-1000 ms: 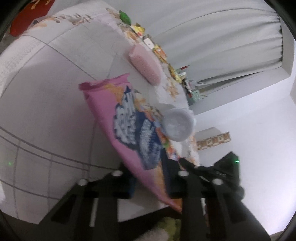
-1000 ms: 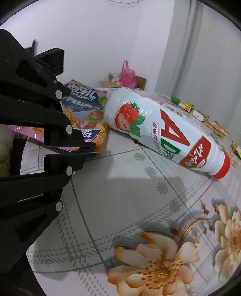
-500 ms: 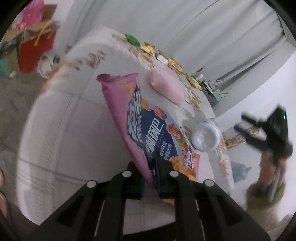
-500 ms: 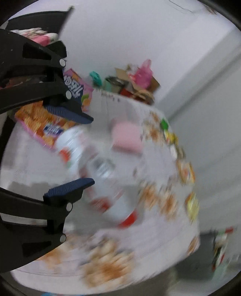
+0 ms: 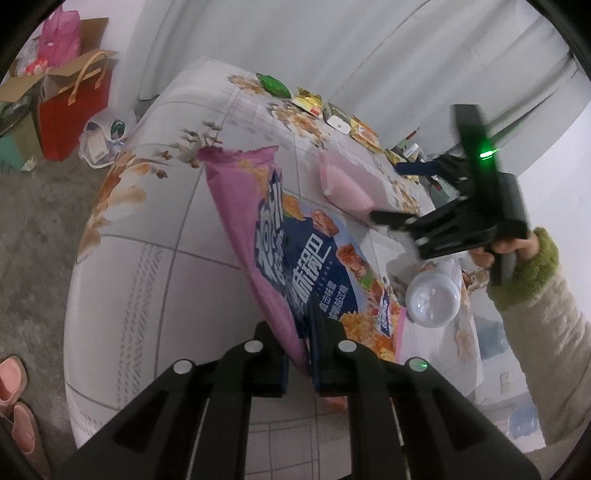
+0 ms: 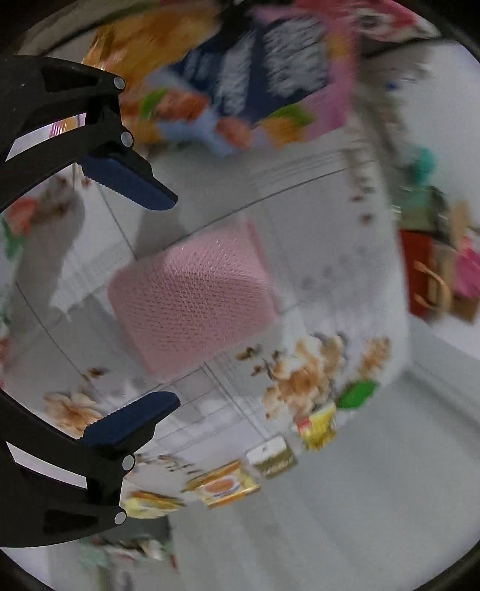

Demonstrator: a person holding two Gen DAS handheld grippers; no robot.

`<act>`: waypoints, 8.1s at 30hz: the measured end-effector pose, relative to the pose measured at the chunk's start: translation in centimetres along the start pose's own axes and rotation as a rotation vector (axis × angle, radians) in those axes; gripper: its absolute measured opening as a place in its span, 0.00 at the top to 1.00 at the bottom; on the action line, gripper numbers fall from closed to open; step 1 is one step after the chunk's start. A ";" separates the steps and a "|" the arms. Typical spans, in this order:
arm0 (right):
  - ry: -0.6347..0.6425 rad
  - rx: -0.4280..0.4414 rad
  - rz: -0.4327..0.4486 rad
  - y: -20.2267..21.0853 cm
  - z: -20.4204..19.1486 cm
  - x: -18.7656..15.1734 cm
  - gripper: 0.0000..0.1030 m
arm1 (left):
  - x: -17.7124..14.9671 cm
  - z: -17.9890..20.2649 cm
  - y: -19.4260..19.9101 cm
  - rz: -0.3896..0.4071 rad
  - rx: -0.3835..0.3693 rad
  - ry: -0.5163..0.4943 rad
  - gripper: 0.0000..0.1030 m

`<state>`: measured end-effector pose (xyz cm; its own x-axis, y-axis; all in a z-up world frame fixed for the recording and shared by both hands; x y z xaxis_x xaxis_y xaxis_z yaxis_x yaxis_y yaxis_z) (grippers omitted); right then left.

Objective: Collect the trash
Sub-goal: 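Release the bag and grasp the pink mesh sponge with the right gripper, then carry the pink snack bag and pink sponge over the blue wastebasket, then open both grippers to drop bag and sponge into the wastebasket, then move both open tools back over the table toward the white bottle, then grasp the white red-capped bottle with the left gripper, then carry the bottle with the left gripper over the blue wastebasket, then open the left gripper to drop the bottle into the wastebasket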

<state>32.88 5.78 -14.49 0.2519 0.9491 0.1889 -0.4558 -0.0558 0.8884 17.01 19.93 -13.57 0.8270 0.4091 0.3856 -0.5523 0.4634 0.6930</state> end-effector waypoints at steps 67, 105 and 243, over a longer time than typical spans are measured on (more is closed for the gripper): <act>-2.267 -0.323 0.396 16.4 -8.2 -70.7 0.18 | -31.3 56.1 -27.8 -0.626 -0.359 -0.854 0.98; -2.426 -0.391 0.341 14.9 -12.5 -69.9 0.10 | -25.4 57.8 -28.8 -0.586 -0.313 -0.688 0.40; -2.661 0.024 0.788 9.7 -6.1 -77.7 0.38 | -38.4 56.2 -30.8 -0.394 -0.242 -1.252 0.09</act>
<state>3.73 -66.61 -23.09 0.0227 -0.9987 0.0456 -0.8611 0.0036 0.5084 8.15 -54.19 -15.52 0.4009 -0.7157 0.5719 -0.1523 0.5635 0.8120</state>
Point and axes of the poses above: each gripper's, at about its wrist camera, not at the fingertips, and y roughly against the way its jaws point, z to its right, x to its top, the point moved 9 cm from there along -y, roughly the way its jaws point, and after that the axes turned 10 degrees about y, right-handed, at the moved point
